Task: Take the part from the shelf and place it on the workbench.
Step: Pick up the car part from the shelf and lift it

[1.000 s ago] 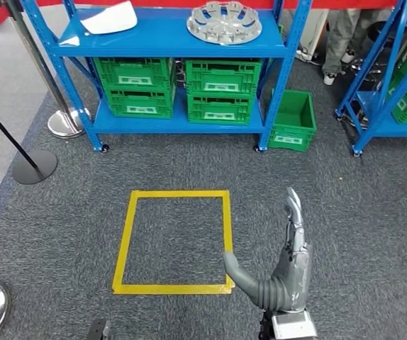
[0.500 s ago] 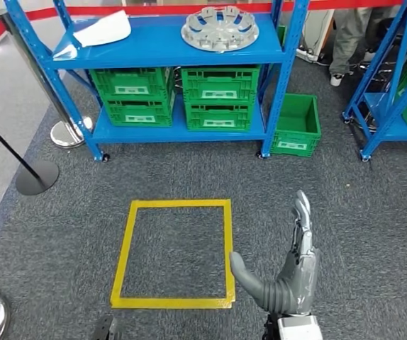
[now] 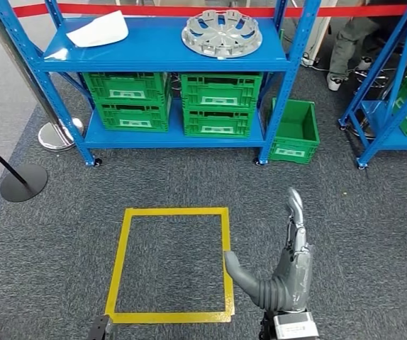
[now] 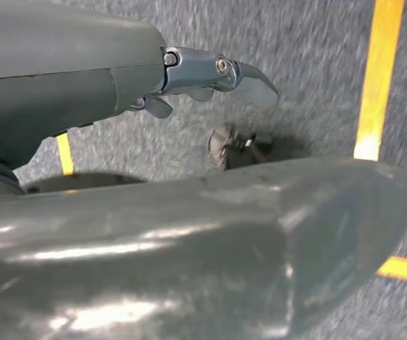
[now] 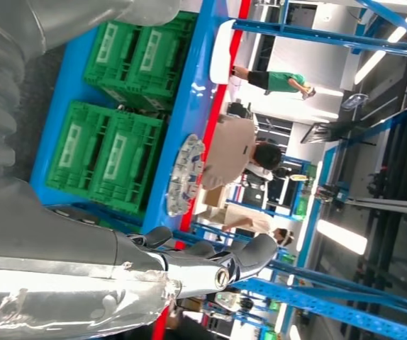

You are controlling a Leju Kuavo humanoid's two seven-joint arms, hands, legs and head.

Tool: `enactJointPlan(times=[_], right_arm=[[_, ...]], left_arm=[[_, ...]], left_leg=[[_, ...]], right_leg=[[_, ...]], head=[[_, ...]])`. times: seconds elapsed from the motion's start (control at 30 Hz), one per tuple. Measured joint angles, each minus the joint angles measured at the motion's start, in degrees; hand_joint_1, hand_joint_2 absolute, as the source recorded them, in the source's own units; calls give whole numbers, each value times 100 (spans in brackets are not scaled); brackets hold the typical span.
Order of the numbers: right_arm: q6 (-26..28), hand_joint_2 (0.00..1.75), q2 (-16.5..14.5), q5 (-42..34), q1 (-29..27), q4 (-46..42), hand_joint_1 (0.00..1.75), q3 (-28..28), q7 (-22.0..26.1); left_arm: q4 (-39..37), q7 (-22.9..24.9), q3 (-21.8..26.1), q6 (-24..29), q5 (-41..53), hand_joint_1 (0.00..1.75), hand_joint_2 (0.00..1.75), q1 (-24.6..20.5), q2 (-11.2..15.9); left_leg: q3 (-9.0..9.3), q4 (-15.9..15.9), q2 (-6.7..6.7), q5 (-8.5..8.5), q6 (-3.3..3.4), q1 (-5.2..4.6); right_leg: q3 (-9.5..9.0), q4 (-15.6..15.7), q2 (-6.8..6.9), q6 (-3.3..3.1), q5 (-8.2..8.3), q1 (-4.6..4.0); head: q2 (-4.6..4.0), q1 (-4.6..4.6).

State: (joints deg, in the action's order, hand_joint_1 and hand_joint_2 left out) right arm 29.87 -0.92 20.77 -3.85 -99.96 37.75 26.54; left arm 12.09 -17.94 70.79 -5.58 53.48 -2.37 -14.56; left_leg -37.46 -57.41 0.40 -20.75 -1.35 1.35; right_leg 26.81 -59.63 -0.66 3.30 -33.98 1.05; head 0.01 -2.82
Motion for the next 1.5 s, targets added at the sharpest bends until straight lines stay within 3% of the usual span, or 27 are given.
enactJointPlan(times=[0.1,0.13,0.17,0.2,0.27,0.33,0.47,0.57,0.63,0.73,0.77,0.8,0.87,0.9,0.93,0.97,1.03,1.1,1.13,1.23,1.27,1.33,1.37,1.47,1.5], right_arm=[[3,175,1,-2,-5,0,0,-1,2],[3,175,2,-2,-10,1,0,-1,2],[3,175,2,-3,-13,1,0,-1,2],[3,175,2,-3,-13,1,0,-1,2],[3,175,2,-3,-8,1,0,-1,2],[3,175,2,-3,1,0,0,-1,3],[2,175,2,-7,6,-3,0,-1,5],[-1,175,3,-8,3,-13,0,2,13],[-2,175,4,-10,23,-19,0,4,16],[-2,175,8,-15,25,-17,0,4,15],[-2,175,10,-16,16,-16,0,4,15],[-2,175,11,-16,11,-16,0,4,15],[-2,175,13,-16,9,-15,0,4,15],[-2,175,15,-20,11,-7,0,4,14],[-1,175,19,-23,12,2,0,4,13],[-1,175,22,-27,7,11,0,2,13],[2,175,28,-28,1,18,0,-1,16],[2,175,28,-25,-5,9,0,-1,21],[-1,175,28,-25,-2,5,0,2,21],[-4,175,28,-28,10,0,0,17,22],[-4,175,28,-30,9,1,0,22,22],[-5,175,28,-31,9,1,0,28,21],[-5,175,28,-32,13,1,0,29,21],[-5,175,30,-38,35,9,0,30,19],[-4,175,30,-39,45,13,0,30,20]], left_arm=[[0,-1,4,3,1,0,0,-5,3],[0,-1,4,3,1,0,0,-4,3],[0,-1,5,3,2,0,0,-2,4],[0,-1,5,3,2,0,0,-1,5],[0,-1,5,4,2,0,0,-2,4],[0,-1,5,4,2,0,0,-6,1],[0,0,6,3,1,0,0,-9,4],[0,-1,8,3,-8,0,0,-15,13],[0,-1,10,3,-13,0,0,-17,15],[0,-1,13,3,-14,0,0,-12,13],[0,-1,13,3,-13,0,0,-5,11],[0,-1,14,3,-13,0,0,3,11],[0,-1,16,3,-14,0,0,16,14],[3,-1,19,8,-16,0,0,21,34],[6,-1,22,14,-17,0,0,23,45],[9,-1,24,19,-18,0,0,25,55],[11,-1,27,25,-17,0,0,23,47],[11,-1,27,25,-17,0,0,4,29],[11,-1,27,25,-17,0,0,-10,22],[11,0,31,32,-17,0,0,-10,18],[11,0,31,37,-17,0,0,9,17],[11,0,31,48,-17,0,0,36,18],[11,-1,31,56,-16,0,0,39,20],[8,8,34,81,-11,0,0,39,7],[7,13,36,86,-10,0,0,34,1]], left_leg=[[73,2,-2,-84,95,-48],[97,2,-6,-109,112,-70],[127,2,-14,-134,123,-93],[162,2,-24,-155,129,-114],[234,2,-43,-191,126,-147],[267,-2,-56,-226,98,-161],[268,34,-55,-242,145,-172],[428,312,-57,-212,211,-169],[555,438,-57,-168,228,-132],[586,457,-50,-179,169,-79],[593,455,-50,-197,125,-49],[608,448,-52,-220,67,-7],[648,390,-61,-299,-79,98],[669,340,-64,-352,-162,141],[679,293,-57,-416,-244,163],[700,263,-52,-481,-317,178],[778,238,-40,-523,-428,210],[777,51,-37,-477,-471,244],[638,-204,-35,-480,-466,239],[-169,-1263,-37,-763,-406,172],[-395,-1436,-37,-918,-386,157],[-603,-1301,-36,-1063,-354,144],[-607,-1037,-30,-928,-347,144],[-561,-102,37,250,-331,158],[-556,36,53,494,-317,160]], right_leg=[[669,-1148,14,-14,-452,-26],[864,-1395,14,-33,-475,-37],[953,-1407,14,-65,-363,-54],[928,-1194,14,-109,-147,-76],[680,-436,20,-228,366,-139],[511,37,25,-274,630,-187],[466,135,-6,-169,745,-183],[426,115,0,-99,875,-166],[535,-110,4,-72,679,-151],[1056,-1061,5,-6,125,-68],[1171,-1238,7,35,68,-26],[1170,-1189,9,97,142,24],[873,-536,19,263,525,160],[727,-218,10,344,635,204],[624,-20,21,336,631,222],[578,46,27,290,570,215],[524,4,32,53,444,162],[380,31,4,-105,443,130],[274,60,-2,-157,424,118],[8,186,-7,-207,315,103],[-93,228,-23,-201,276,105],[-344,306,-70,-165,176,126],[-474,343,-87,-134,108,142],[-759,440,-116,-2,-199,122],[-850,514,-122,34,-303,103]], head=[[-1,14],[-1,14],[-1,14],[-1,14],[-1,10],[-1,9],[-1,7],[0,8],[0,40],[-1,66],[-1,65],[-1,65],[-1,68],[-1,78],[0,90],[0,80],[0,34],[-1,-30],[-1,-54],[0,-109],[1,-119],[0,-132],[0,-142],[2,-230],[3,-241]])
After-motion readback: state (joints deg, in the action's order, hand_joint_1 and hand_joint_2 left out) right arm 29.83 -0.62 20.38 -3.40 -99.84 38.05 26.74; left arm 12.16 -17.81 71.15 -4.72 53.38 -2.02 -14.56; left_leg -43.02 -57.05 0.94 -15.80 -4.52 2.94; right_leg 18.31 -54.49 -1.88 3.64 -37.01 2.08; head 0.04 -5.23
